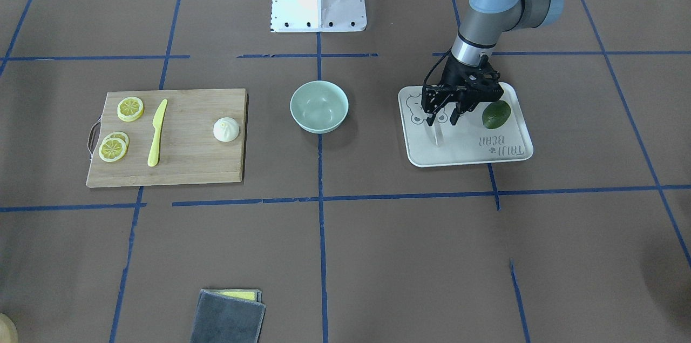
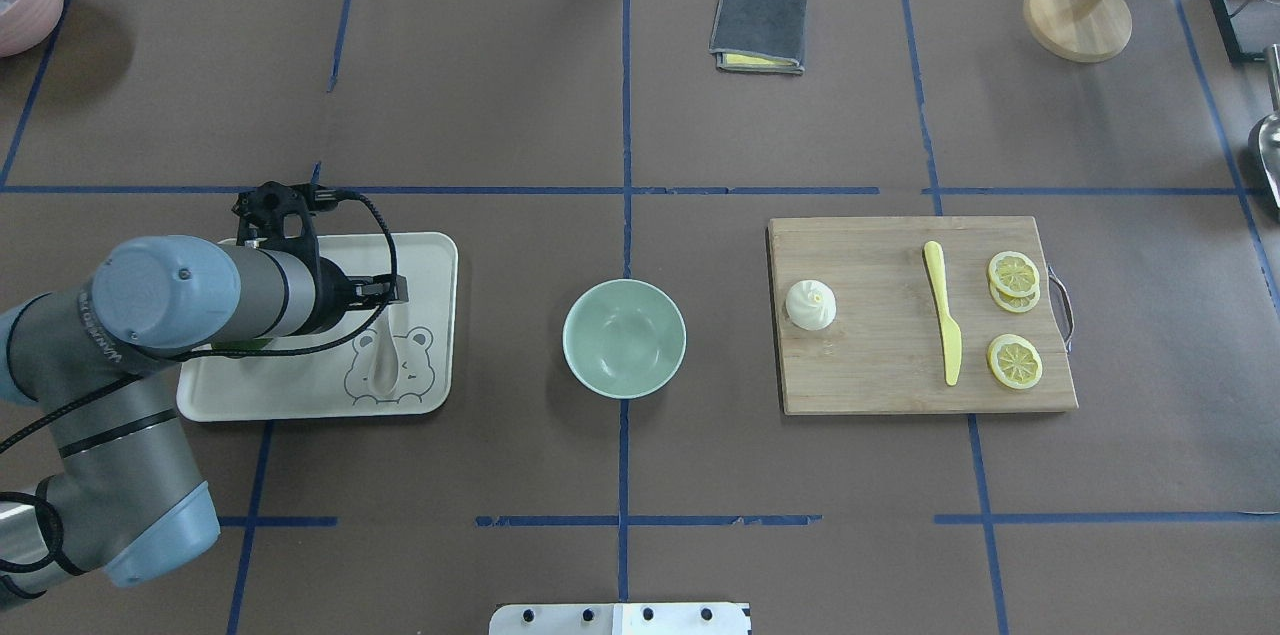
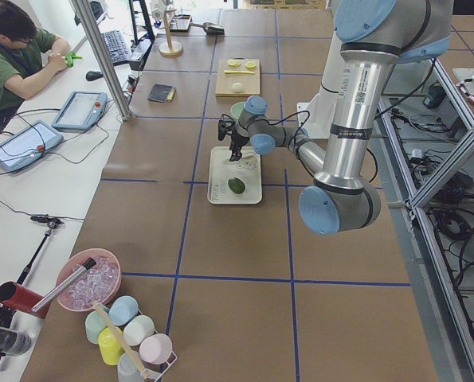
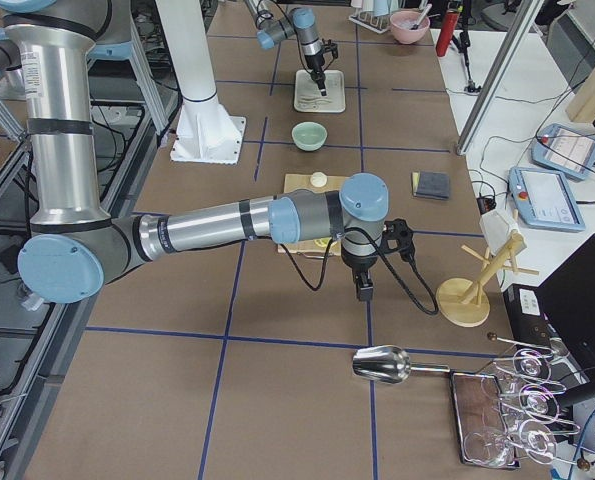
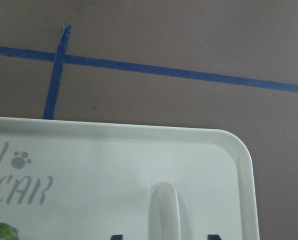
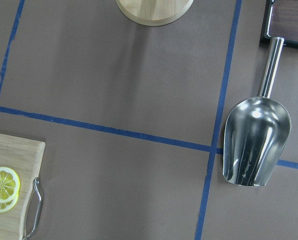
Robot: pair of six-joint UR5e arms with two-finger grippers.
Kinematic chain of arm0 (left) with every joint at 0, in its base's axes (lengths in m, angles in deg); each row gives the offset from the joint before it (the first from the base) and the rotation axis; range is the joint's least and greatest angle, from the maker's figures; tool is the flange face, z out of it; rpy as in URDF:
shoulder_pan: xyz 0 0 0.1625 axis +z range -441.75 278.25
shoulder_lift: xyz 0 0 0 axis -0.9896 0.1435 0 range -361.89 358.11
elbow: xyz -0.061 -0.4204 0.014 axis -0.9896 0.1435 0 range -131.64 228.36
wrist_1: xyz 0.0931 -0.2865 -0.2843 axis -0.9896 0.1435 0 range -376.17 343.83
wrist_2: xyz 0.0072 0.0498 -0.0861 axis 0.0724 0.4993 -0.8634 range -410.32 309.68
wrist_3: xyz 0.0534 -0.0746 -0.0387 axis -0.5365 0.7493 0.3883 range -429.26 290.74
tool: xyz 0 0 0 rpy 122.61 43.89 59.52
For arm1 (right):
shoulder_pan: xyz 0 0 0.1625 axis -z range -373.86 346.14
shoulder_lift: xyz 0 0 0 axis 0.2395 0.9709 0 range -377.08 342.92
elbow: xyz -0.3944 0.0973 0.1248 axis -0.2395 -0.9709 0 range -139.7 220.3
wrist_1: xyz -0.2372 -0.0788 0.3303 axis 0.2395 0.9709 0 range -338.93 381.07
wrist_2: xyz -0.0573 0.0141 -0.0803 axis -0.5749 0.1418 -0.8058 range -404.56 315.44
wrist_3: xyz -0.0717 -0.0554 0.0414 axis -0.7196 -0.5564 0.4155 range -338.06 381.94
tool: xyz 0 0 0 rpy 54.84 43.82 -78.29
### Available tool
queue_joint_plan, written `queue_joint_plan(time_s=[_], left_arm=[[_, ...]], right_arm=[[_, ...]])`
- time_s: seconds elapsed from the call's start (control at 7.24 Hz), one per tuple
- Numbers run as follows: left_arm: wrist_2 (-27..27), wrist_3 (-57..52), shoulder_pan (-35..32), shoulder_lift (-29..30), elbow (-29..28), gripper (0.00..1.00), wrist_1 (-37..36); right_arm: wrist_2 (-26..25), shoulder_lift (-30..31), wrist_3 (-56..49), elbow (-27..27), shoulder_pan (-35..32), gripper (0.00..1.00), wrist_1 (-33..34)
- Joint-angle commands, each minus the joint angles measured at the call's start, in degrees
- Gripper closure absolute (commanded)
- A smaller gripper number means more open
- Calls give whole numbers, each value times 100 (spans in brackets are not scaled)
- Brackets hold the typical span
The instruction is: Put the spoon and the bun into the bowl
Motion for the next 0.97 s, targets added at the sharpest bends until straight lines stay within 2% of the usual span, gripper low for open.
queue_joint_plan(time_s=[0.0,0.83], left_arm=[[248,9,65,115,-273,43,-111],[275,-9,285,186,-266,45,-120]], right_arm=[[0,0,-5,-20,0,0,0],[0,9,4,-38,0,0,0]])
